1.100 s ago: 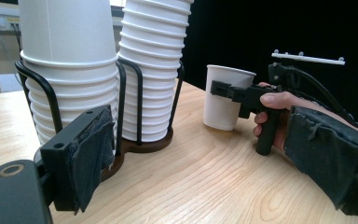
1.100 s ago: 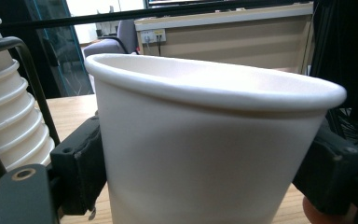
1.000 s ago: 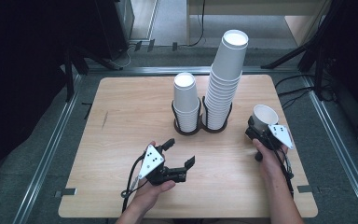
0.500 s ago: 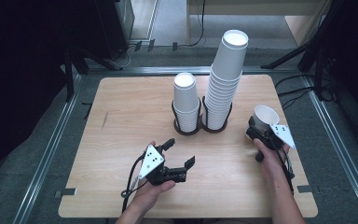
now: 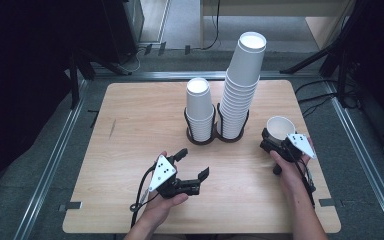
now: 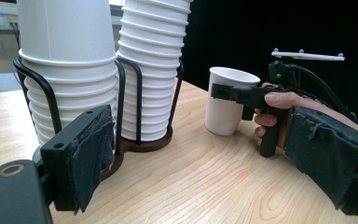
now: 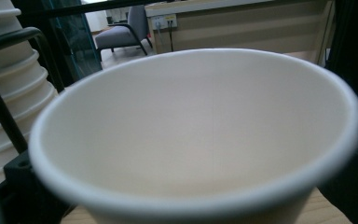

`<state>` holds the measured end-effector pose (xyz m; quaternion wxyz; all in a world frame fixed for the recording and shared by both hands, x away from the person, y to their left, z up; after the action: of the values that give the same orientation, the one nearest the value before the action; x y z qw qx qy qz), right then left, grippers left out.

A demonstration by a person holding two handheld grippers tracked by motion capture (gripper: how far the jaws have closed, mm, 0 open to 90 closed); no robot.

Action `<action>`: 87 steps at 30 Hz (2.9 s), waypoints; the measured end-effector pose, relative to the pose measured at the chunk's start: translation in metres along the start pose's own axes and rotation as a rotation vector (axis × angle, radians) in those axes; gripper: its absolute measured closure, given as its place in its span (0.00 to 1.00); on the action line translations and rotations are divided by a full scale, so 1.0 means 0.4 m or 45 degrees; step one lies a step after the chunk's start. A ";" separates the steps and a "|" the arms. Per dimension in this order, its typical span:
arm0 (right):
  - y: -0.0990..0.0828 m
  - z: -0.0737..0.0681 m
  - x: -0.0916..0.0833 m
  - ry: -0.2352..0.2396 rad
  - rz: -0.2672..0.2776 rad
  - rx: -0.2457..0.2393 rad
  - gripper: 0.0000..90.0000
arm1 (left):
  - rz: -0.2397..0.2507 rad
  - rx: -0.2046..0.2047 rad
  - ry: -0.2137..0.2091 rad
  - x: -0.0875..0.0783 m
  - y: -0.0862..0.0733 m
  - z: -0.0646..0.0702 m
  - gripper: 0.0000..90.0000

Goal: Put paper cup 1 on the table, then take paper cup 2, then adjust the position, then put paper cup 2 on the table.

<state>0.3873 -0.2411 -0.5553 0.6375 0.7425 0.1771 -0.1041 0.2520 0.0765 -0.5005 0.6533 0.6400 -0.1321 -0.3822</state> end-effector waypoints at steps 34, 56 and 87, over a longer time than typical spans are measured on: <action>0.035 -0.020 -0.151 0.106 0.068 -0.070 0.00 | -0.011 0.003 -0.014 0.013 -0.002 0.013 0.10; 0.146 -0.087 -0.233 0.192 0.181 -0.110 0.00 | -0.011 0.008 -0.014 0.013 -0.001 0.015 0.10; 0.263 -0.211 -0.243 0.316 0.239 -0.141 0.00 | 0.004 -0.007 -0.011 0.005 0.004 0.009 0.10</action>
<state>0.3338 -0.1837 -0.4084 0.6576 0.7268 0.1897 0.0582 0.2514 0.0723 -0.4992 0.6550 0.6364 -0.1349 -0.3844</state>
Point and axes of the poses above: each handheld gripper's, and its own axes: x roughly forward along the jaws, y roughly out of its top, z roughly to its right, the point moved 4 cm from there along x, roughly forward along the jaws, and after that the axes turned 12 degrees about -z, right-handed, at the moved point
